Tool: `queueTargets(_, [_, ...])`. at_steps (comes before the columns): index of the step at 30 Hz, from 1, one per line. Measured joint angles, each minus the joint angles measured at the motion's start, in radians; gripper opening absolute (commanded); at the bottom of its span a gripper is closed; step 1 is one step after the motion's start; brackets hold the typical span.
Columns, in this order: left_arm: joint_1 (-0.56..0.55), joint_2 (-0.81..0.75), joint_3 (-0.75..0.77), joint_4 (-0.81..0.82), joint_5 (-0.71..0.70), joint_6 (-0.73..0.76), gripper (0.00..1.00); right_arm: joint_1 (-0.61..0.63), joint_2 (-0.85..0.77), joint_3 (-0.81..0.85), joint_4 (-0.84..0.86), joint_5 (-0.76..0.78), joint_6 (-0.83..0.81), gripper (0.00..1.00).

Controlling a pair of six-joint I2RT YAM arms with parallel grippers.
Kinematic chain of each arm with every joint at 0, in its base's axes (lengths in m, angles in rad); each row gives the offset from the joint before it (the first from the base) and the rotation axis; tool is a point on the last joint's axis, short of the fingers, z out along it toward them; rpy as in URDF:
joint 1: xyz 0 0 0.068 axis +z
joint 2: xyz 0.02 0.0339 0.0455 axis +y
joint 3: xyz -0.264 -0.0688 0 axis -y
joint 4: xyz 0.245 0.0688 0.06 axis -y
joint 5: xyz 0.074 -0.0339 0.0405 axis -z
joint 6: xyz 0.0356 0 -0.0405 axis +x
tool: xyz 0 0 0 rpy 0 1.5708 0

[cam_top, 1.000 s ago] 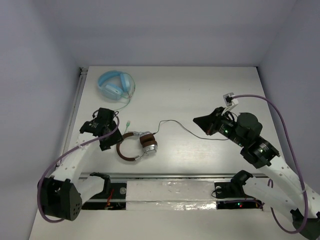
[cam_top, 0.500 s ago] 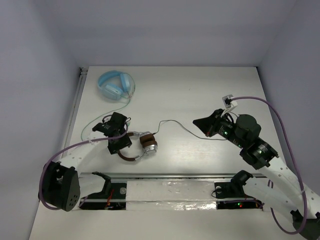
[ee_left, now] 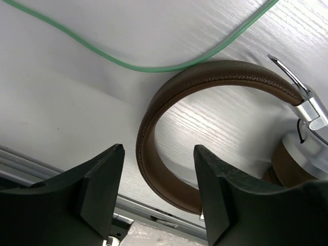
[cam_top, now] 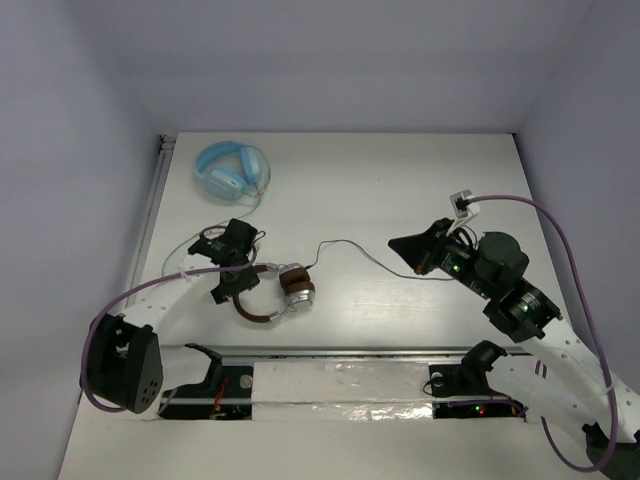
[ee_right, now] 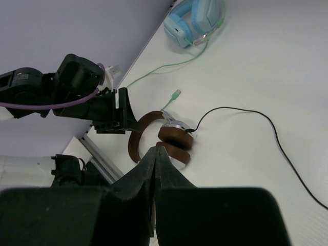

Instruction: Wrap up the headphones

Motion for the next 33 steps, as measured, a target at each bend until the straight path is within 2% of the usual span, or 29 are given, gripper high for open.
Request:
queueTargets(4, [0.0,0.024,0.003,-0.006,0.011,0.02,0.55,0.0,0.006,-0.002,0.0,0.0,0.0,0.0])
queueTargets(10, [0.0,0.19,0.003,0.018,0.057,0.064,0.51,0.0,-0.016,-0.004,0.0,0.007,0.0,0.0])
queueTargets(15, [0.0,0.227,0.007,0.047,0.065,0.087,0.49,0.0,-0.031,-0.004,0.005,0.021,0.0,0.0])
queueTargets(17, [0.0,0.229,0.007,0.06,0.07,0.096,0.41,0.0,-0.031,-0.004,0.006,0.027,0.0,0.0])
queueTargets(18, [0.0,0.233,0.007,0.065,0.072,0.1,0.34,0.0,-0.031,-0.004,0.006,0.03,0.0,0.0])
queueTargets(19, [0.0,0.237,0.008,0.07,0.074,0.106,0.17,0.0,-0.029,-0.004,0.006,0.034,0.0,0.0])
queueTargets(21, [0.002,0.246,0.007,0.06,0.061,0.123,0.03,0.0,-0.027,-0.004,0.005,0.042,0.0,0.0])
queueTargets(22, [0.005,0.248,0.008,0.059,0.061,0.135,0.0,0.0,-0.026,-0.004,0.005,0.05,0.0,0.0])
queueTargets(27, [0.006,0.241,0.01,0.055,0.063,0.158,0.0,0.0,-0.011,-0.004,0.006,0.092,0.0,0.01])
queueTargets(29, [0.003,0.22,0.013,0.064,0.071,0.176,0.0,0.0,0.005,-0.006,0.008,0.093,0.0,0.09])
queueTargets(30, [0.001,0.2,0.021,0.064,0.073,0.19,0.0,0.0,0.014,-0.01,0.013,0.089,-0.001,0.2])
queueTargets(32, [-0.008,0.137,0.052,0.058,0.09,0.218,0.0,0.0,0.034,-0.015,0.014,0.08,-0.003,0.33])
queueTargets(33, [-0.015,0.096,0.075,0.059,0.102,0.234,0.0,0.0,0.05,-0.015,0.014,0.071,-0.006,0.47])
